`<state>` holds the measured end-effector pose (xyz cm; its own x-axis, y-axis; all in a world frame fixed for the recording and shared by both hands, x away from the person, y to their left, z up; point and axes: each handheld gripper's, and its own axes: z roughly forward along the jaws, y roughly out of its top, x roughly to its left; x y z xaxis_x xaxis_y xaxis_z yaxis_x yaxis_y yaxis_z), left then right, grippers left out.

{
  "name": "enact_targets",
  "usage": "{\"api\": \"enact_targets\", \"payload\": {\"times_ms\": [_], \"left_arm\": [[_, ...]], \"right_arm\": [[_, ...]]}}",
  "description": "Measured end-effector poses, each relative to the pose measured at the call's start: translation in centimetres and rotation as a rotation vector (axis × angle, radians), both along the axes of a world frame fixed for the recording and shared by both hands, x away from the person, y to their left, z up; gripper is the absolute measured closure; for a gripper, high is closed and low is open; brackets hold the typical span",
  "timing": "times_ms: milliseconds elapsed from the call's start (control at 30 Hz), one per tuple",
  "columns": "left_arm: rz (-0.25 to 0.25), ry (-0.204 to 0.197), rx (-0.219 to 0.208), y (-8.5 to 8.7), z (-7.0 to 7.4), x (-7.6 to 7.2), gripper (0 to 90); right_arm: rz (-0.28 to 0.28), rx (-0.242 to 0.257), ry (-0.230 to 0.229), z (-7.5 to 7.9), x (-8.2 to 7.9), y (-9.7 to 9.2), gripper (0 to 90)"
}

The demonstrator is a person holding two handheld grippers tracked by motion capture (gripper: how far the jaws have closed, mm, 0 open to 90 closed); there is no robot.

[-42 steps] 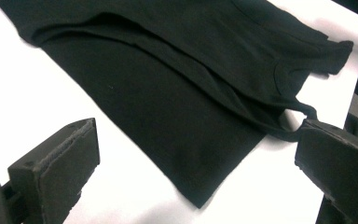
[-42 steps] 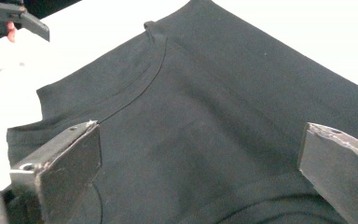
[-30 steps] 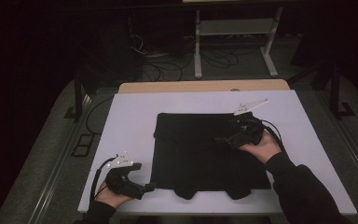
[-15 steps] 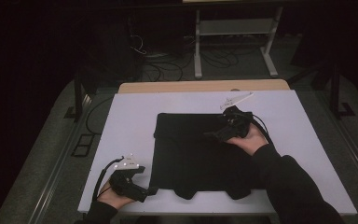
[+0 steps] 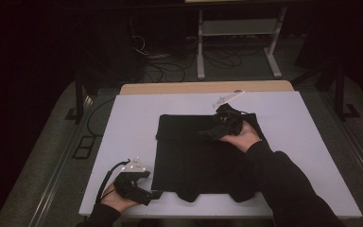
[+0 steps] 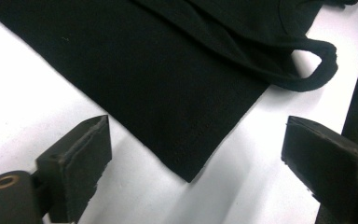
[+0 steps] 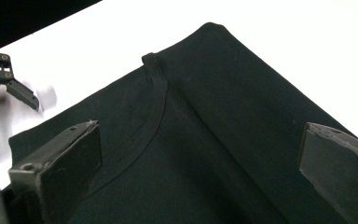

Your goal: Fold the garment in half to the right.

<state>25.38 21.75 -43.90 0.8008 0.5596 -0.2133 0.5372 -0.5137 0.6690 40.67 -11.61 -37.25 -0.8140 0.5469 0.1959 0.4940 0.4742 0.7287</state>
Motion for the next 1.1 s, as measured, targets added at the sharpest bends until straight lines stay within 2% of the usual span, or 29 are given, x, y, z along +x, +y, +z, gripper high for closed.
{"api": "enact_targets", "payload": {"times_ms": [267,700,767,833,900,933,1100], "left_arm": [[-0.004,0.02,0.008,0.0,-0.1,0.1,15.0],[0.002,0.02,0.02,-0.1,-0.1,0.2,31.7],[0.018,0.011,0.011,-0.2,-0.2,0.1,34.2],[0.028,-0.001,0.021,-0.2,-0.1,0.1,37.9],[0.007,-0.019,0.061,-0.1,0.0,0.2,43.5],[0.035,-0.023,0.041,-0.4,-0.1,0.0,46.5],[0.011,-0.056,0.093,-0.7,0.0,0.0,59.4]], "right_arm": [[0.019,-0.012,0.004,-0.2,0.6,1.4,0.0],[0.027,-0.016,0.006,-0.7,1.9,3.3,0.0],[0.031,-0.017,0.006,-0.7,2.0,3.5,0.0],[0.027,-0.018,0.008,-0.7,2.2,3.9,0.0],[0.028,-0.016,0.009,-0.7,2.3,4.2,0.0],[0.029,-0.017,0.007,-0.8,2.4,4.3,0.0],[0.021,-0.016,0.011,-1.1,3.0,4.7,0.0]]}}
